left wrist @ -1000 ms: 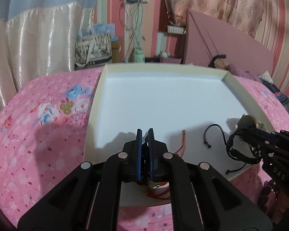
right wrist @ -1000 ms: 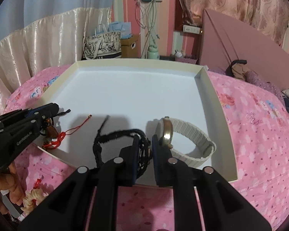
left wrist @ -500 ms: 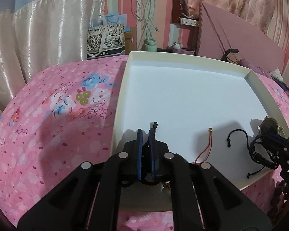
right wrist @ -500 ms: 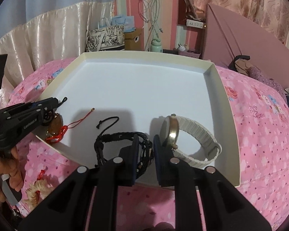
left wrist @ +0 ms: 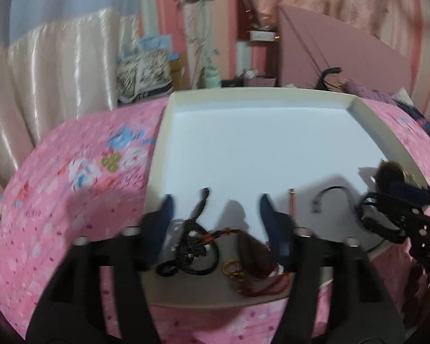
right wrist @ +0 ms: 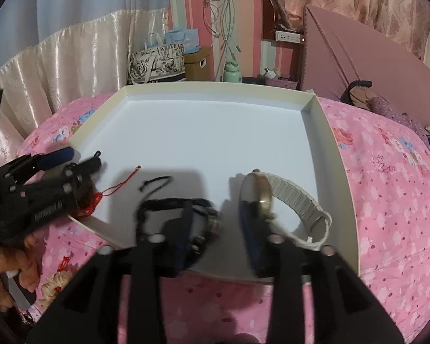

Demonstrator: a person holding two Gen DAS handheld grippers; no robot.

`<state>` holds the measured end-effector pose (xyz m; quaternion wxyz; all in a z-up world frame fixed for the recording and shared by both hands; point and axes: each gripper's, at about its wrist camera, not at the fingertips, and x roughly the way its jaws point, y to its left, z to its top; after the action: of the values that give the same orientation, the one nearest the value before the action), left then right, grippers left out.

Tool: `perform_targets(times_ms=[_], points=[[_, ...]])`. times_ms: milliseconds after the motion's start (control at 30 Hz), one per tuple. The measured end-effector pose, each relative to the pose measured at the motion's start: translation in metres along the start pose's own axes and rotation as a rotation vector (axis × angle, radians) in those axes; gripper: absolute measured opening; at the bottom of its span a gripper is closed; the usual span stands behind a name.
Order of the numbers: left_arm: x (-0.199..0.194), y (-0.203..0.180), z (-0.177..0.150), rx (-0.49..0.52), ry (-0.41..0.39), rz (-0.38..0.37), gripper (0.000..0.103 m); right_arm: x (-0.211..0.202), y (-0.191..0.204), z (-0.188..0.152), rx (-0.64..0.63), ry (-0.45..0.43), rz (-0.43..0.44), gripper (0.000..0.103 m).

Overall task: Organize jewelry
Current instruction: 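Open the left gripper to drop the cord pendant into the tray, then move both grippers back toward the jewelry on the bedspread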

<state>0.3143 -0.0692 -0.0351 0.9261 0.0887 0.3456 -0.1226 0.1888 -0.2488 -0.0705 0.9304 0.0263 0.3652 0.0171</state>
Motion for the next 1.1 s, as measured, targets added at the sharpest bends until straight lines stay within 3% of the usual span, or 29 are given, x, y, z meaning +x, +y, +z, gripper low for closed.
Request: perform_targets(times_ms=[67, 167, 267, 367, 500, 600, 767, 900, 967, 1067, 1100], points=[[-0.004, -0.002, 0.001, 0.010, -0.027, 0.022, 0.082, -0.005, 0.000, 0.001, 0.002, -0.035, 0.027, 0.058], [-0.006, 0.001, 0.001, -0.004, -0.032, 0.007, 0.082, -0.022, 0.002, 0.004, 0.009, -0.120, 0.033, 0.067], [-0.008, 0.002, -0.001, -0.011, -0.037, -0.002, 0.082, -0.046, -0.003, 0.012, 0.029, -0.183, 0.054, 0.073], [-0.008, 0.004, -0.001, -0.022, -0.036, -0.016, 0.082, -0.081, -0.020, 0.024, 0.054, -0.245, -0.015, 0.073], [-0.013, 0.009, -0.005, -0.032, -0.052, -0.026, 0.082, -0.132, -0.057, 0.027, 0.120, -0.313, -0.039, 0.080], [-0.022, 0.014, -0.007, -0.054, -0.090, 0.009, 0.083, -0.153, -0.085, 0.005, 0.131, -0.315, -0.079, 0.081], [-0.024, 0.021, -0.008, -0.088, -0.093, 0.012, 0.084, -0.150, -0.122, -0.056, 0.196, -0.249, -0.155, 0.081], [-0.040, 0.035, -0.001, -0.161, -0.101, -0.055, 0.083, -0.143, -0.128, -0.091, 0.237, -0.205, -0.143, 0.080], [-0.072, 0.044, 0.012, -0.198, -0.150, -0.106, 0.084, -0.140, -0.125, -0.100, 0.224, -0.187, -0.136, 0.080], [-0.130, 0.059, 0.019, -0.165, -0.234, -0.067, 0.098, -0.134, -0.120, -0.107, 0.207, -0.166, -0.119, 0.080], [-0.144, 0.066, 0.016, -0.148, -0.242, -0.055, 0.098, -0.134, -0.119, -0.112, 0.206, -0.160, -0.106, 0.080]])
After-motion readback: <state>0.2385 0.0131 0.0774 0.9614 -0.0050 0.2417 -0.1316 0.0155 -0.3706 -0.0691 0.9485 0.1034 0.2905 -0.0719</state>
